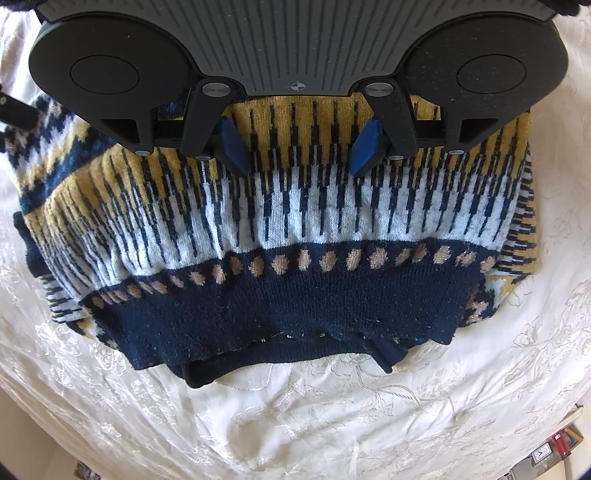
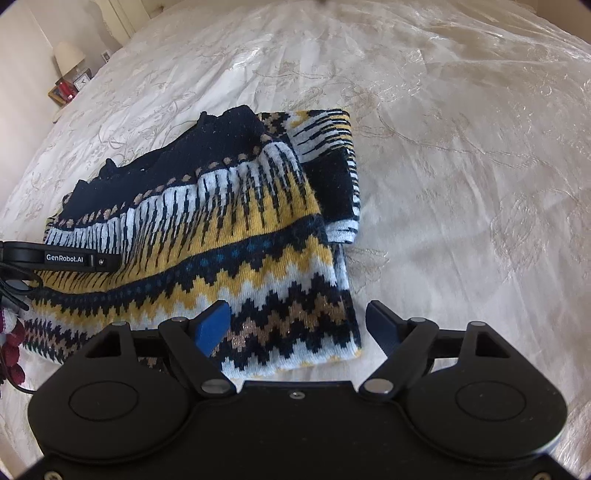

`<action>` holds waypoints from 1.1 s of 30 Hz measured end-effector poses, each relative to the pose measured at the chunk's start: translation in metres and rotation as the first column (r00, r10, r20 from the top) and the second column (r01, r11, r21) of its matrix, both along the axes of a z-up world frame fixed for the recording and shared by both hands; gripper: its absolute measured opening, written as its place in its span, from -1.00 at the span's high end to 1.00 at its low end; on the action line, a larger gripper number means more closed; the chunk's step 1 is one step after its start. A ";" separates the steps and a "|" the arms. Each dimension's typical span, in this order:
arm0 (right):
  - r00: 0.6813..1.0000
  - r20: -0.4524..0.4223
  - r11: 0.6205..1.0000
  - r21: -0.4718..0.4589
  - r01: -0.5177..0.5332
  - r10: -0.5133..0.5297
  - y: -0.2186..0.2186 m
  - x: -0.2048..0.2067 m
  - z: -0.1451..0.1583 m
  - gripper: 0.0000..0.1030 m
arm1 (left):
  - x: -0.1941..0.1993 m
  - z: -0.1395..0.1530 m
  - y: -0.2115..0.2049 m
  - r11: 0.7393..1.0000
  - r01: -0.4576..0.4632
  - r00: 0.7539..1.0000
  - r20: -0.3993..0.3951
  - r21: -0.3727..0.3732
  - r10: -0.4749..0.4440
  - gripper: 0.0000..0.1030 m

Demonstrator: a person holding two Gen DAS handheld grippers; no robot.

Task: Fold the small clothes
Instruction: 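Lay the hem down near the collar and open both grippers, then move the right gripper to the folded sweater's side edge and grasp it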

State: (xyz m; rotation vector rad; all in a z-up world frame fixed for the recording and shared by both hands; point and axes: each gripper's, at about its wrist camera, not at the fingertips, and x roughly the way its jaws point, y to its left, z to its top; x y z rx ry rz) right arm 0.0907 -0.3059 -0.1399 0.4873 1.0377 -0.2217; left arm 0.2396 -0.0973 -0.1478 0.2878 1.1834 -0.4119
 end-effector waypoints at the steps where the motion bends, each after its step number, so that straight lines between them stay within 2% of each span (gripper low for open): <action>1: 1.000 0.001 1.000 0.002 0.002 -0.002 0.001 -0.003 0.001 -0.60 | -0.002 0.004 0.001 1.000 -0.003 1.000 0.000 -0.005 0.003 -0.14; 6: 1.000 0.000 1.000 0.006 0.005 -0.005 0.007 -0.017 0.007 -0.61 | -0.027 0.015 0.014 1.000 0.010 1.000 -0.001 -0.006 -0.010 -0.15; 11: 1.000 -0.006 1.000 0.010 -0.004 0.004 0.016 -0.032 0.011 -0.61 | -0.049 0.005 0.034 1.000 -0.003 0.998 -0.056 0.022 0.004 -0.16; 15: 1.000 -0.015 1.000 0.025 -0.008 0.009 0.025 -0.044 0.012 -0.70 | -0.059 0.010 0.039 1.000 0.001 0.999 -0.041 0.022 0.000 -0.17; 23: 0.998 -0.062 0.996 0.086 -0.026 0.031 0.039 -0.066 0.003 -0.77 | -0.086 0.026 0.067 0.999 -0.048 0.998 -0.041 -0.025 0.047 -0.17; 31: 0.988 -0.126 0.990 0.121 -0.074 0.089 0.052 -0.082 -0.012 -0.89 | -0.116 0.008 0.105 0.990 -0.138 0.984 -0.115 -0.004 0.136 -0.18; 33: 0.986 -0.132 0.989 0.118 -0.085 0.101 0.056 -0.083 -0.014 -0.93 | -0.119 0.004 0.110 0.991 -0.136 0.984 -0.118 -0.008 0.134 -0.33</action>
